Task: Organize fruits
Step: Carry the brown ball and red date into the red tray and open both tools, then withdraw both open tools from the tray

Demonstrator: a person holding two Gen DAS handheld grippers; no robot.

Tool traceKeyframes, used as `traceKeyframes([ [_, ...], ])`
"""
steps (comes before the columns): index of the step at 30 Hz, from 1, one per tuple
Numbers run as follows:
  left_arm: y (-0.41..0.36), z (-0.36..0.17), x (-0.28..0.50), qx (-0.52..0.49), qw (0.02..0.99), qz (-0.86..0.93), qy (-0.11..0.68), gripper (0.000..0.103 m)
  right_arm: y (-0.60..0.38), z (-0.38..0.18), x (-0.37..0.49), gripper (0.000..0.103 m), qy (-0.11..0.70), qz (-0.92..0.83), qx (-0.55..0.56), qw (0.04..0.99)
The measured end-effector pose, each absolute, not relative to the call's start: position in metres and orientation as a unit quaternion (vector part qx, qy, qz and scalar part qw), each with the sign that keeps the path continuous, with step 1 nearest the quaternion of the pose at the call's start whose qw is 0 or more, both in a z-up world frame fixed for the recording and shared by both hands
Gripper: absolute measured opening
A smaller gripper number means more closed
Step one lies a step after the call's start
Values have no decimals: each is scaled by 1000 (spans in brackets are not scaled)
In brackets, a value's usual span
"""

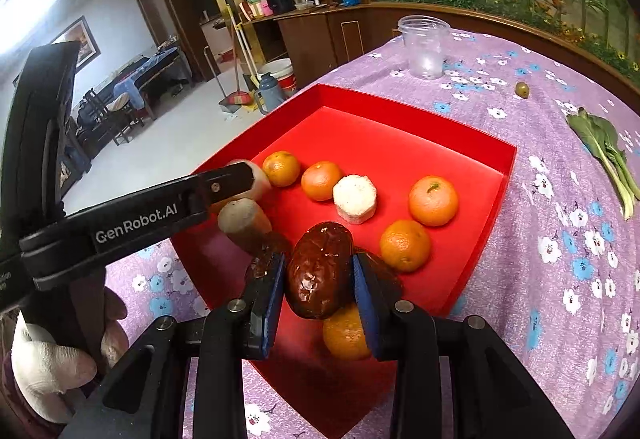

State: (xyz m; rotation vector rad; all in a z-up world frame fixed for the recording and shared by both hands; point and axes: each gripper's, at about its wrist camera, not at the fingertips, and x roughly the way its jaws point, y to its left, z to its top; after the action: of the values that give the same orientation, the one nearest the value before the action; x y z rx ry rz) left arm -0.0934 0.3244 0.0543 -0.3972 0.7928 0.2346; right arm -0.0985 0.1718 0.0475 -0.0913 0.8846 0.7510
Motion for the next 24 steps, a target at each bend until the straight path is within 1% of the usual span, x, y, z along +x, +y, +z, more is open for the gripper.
traceKeyframes([
  [1,325,55,-94,-193,897,113,382,62,172,48,-99,38,416,356,-45,836],
  [3,324,56,-94,-194,896,113,382,70,172,48,-101,39,413,358,-46,836],
  [5,323,59,-96,-193,897,115,380,72,171,50,-102,44,411,360,-43,837],
  [7,321,62,-97,-192,898,115,379,73,168,53,-104,52,407,360,-38,839],
  [9,319,64,-99,-193,897,118,378,78,163,55,-107,55,403,357,-34,842],
  [11,318,67,-100,-193,898,119,377,79,157,57,-109,56,400,353,-30,845],
  [15,311,71,-105,-183,899,125,378,79,139,60,-114,63,393,330,-24,858],
  [22,272,80,-117,-126,914,135,361,79,100,60,-117,69,389,272,-9,880],
  [24,260,82,-120,-110,919,136,354,81,89,58,-117,69,391,257,-2,884],
])
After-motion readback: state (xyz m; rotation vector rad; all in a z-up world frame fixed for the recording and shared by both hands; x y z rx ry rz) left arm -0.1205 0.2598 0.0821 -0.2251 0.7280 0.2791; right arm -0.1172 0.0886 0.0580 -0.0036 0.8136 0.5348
